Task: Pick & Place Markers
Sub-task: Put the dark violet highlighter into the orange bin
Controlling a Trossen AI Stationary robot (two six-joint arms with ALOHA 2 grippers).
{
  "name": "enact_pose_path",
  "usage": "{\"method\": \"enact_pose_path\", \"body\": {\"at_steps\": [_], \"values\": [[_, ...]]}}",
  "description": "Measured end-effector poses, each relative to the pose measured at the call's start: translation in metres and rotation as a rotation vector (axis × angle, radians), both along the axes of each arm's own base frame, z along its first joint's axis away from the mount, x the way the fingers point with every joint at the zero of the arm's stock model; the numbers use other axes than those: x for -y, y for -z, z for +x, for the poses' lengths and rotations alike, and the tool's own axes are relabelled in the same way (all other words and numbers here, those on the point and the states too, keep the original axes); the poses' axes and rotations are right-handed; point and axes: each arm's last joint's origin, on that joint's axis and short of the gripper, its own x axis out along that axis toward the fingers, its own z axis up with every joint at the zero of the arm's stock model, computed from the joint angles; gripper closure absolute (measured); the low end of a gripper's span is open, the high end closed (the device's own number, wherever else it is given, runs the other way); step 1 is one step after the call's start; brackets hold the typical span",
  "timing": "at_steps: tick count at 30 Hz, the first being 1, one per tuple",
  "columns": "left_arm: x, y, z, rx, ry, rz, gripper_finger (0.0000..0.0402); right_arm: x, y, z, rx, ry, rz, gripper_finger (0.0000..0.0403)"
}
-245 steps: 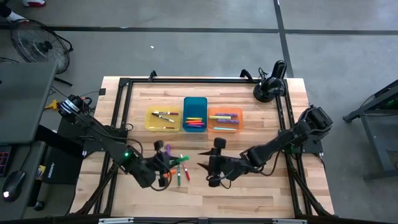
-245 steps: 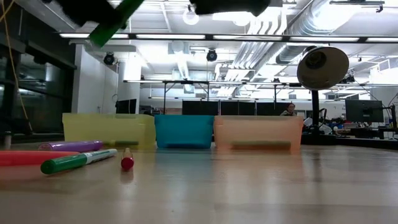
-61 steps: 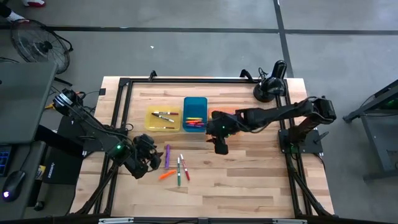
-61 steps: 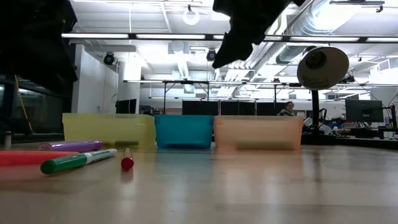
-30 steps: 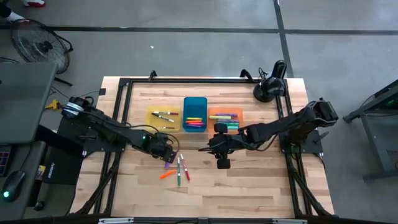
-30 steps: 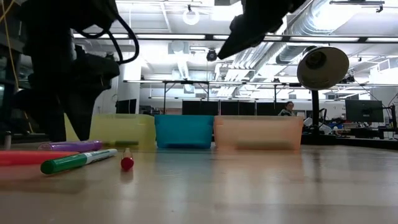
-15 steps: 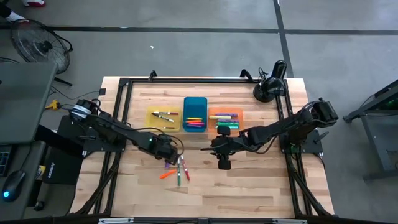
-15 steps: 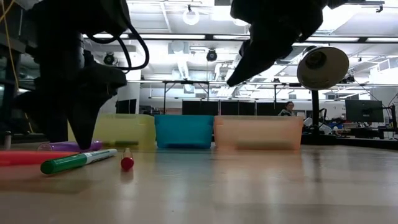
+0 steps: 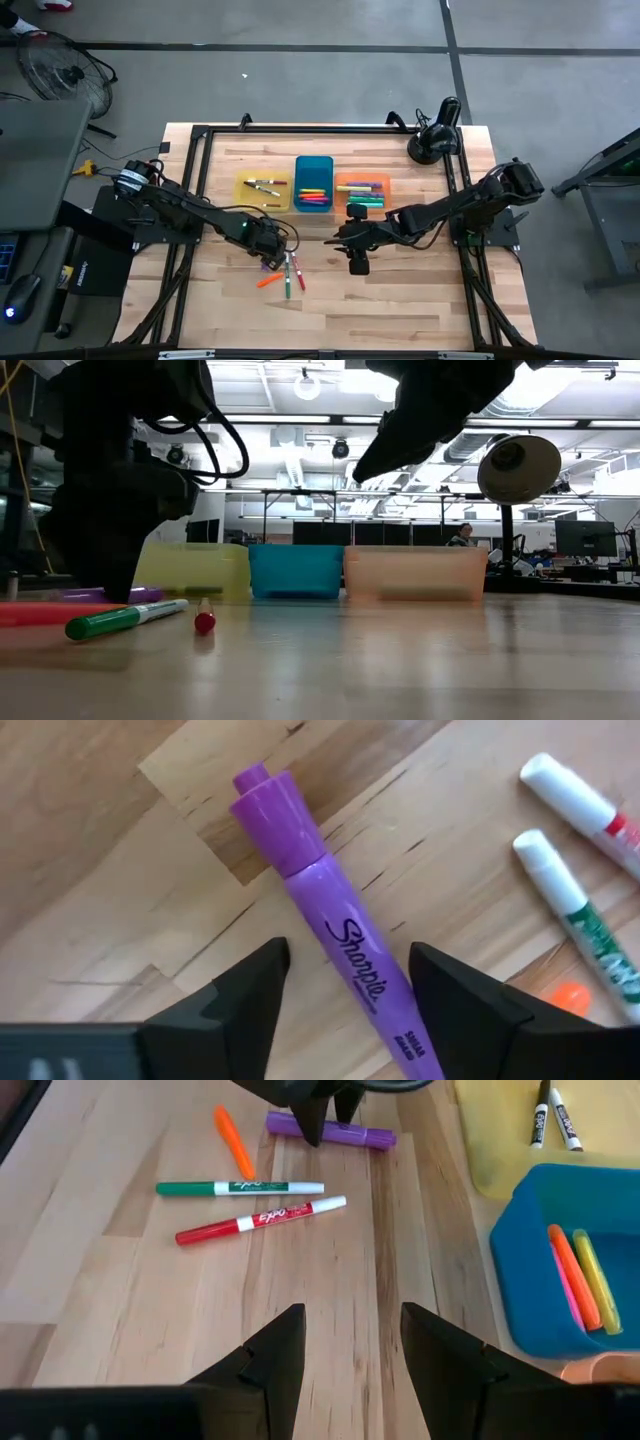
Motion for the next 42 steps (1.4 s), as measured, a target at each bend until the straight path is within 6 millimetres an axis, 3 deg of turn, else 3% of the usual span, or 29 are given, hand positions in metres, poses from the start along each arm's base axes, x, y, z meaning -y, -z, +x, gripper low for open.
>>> {"method": "enact_pose_path", "body": {"at_steps": [16, 30, 42], "values": [[-0.0020, 0.0012, -0.0048, -0.033, 0.231, 0.073, 0.0331, 0.0000, -0.0008, 0.0006, 0.011, 0.020, 0.014, 0.0249], [-0.0029, 0.0015, -0.0047, -0.024, 0.343, 0.124, 0.0333, -0.0008, -0.0049, 0.0038, 0.062, 0.021, 0.031, 0.0249], [-0.0025, 0.0012, 0.0000, 0.042, 0.498, 0.268, 0.0335, -0.0014, -0.0072, 0.0054, 0.090, 0.018, 0.041, 0.0249]]}}
